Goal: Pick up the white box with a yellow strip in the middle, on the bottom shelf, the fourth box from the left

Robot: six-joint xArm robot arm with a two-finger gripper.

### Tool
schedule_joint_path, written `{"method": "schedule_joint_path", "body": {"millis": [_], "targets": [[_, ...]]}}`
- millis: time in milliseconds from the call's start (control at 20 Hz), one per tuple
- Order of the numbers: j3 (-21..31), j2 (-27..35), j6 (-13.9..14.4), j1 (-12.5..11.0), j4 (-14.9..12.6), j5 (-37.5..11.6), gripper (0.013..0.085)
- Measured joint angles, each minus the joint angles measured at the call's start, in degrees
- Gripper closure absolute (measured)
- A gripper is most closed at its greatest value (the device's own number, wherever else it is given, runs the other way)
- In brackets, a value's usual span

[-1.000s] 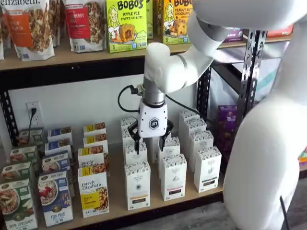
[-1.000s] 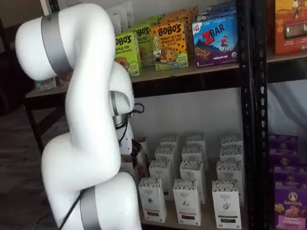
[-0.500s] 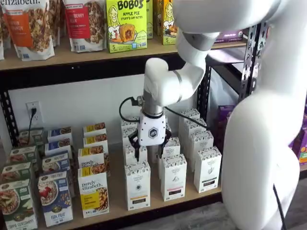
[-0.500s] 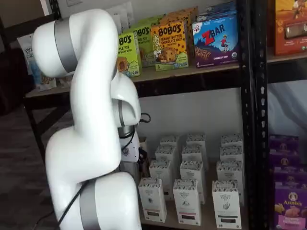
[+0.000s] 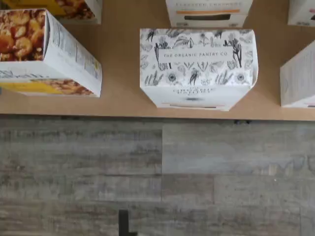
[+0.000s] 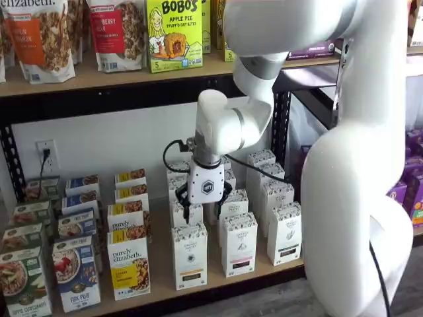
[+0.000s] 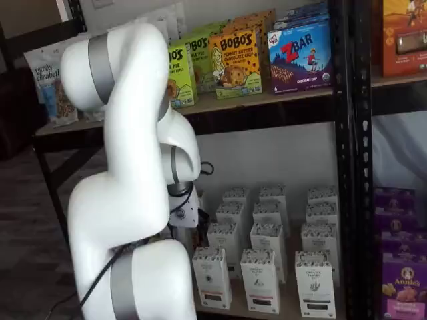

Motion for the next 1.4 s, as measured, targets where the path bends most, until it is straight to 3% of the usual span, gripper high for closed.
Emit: {"method": "schedule_joint_path", "body": {"millis": [300, 850, 1050, 1300, 1400], "targets": [[-4.60, 5.27, -0.77, -0.26, 0.49, -0.63, 0.0130], [-12.75, 15.19, -6.78, -0.96, 6.16, -2.07, 0.0130], [-15.09, 17.68, -6.54, -0.95, 5.89, -2.09, 0.0130], [-17.15, 19.98, -1.90, -1.02, 0.74, -2.77, 0.0130], [-17.67, 20.47, -1.51, -1.05, 0.29, -2.65, 0.0130]]}}
